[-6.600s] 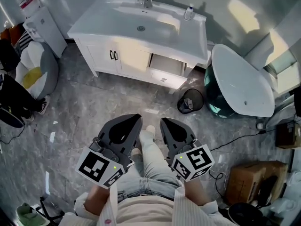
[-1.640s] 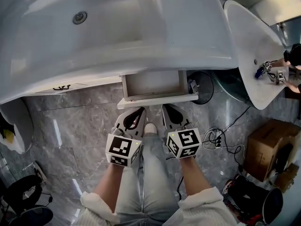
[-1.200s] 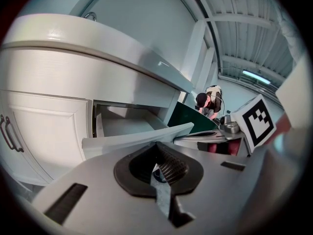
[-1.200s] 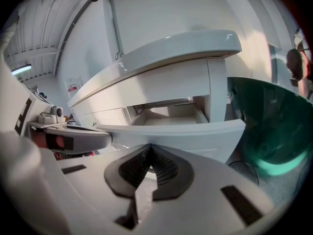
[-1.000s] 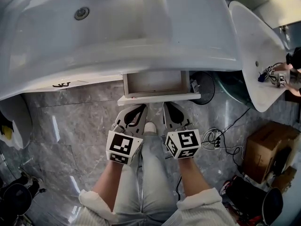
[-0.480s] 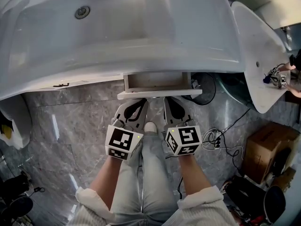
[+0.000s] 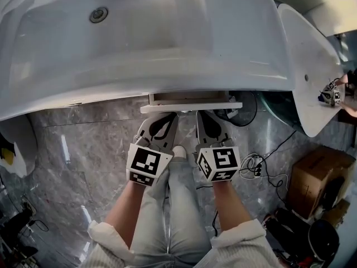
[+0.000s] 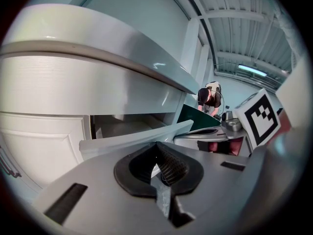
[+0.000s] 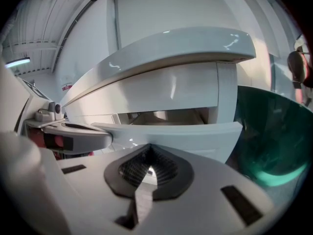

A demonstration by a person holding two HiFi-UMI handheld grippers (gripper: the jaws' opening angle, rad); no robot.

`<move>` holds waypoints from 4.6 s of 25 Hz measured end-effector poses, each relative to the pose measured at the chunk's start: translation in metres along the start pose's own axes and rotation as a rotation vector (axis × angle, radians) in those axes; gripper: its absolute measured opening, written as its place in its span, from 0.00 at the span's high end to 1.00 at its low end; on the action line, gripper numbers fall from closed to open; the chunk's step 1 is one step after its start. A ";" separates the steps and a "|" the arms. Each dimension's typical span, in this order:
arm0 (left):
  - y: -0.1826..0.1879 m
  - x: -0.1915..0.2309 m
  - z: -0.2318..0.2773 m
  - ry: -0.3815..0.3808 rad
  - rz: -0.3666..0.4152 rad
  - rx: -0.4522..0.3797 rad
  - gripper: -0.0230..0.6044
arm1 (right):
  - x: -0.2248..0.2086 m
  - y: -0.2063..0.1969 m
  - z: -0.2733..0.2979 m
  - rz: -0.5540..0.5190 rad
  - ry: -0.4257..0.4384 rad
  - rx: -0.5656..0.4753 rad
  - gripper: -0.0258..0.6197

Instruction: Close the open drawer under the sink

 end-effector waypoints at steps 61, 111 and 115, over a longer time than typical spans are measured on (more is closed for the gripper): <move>0.080 -0.051 -0.041 0.014 0.088 -0.131 0.94 | 0.000 0.069 -0.041 -0.074 0.043 -0.077 0.95; 0.255 -0.242 -0.227 -0.129 0.072 -0.440 0.94 | 0.027 0.307 -0.259 -0.193 0.316 -0.415 0.95; 0.255 -0.238 -0.226 -0.122 0.073 -0.434 0.94 | 0.027 0.311 -0.260 -0.196 0.318 -0.416 0.95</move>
Point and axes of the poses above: the fingertips, and each gripper's own axes: z forward along the fingers, x to its left, y out of its top, the point moved 5 cm from there along -z, backward along the fingers, and after that the axes turned 13 degrees about -z, right-handed, at the moved point
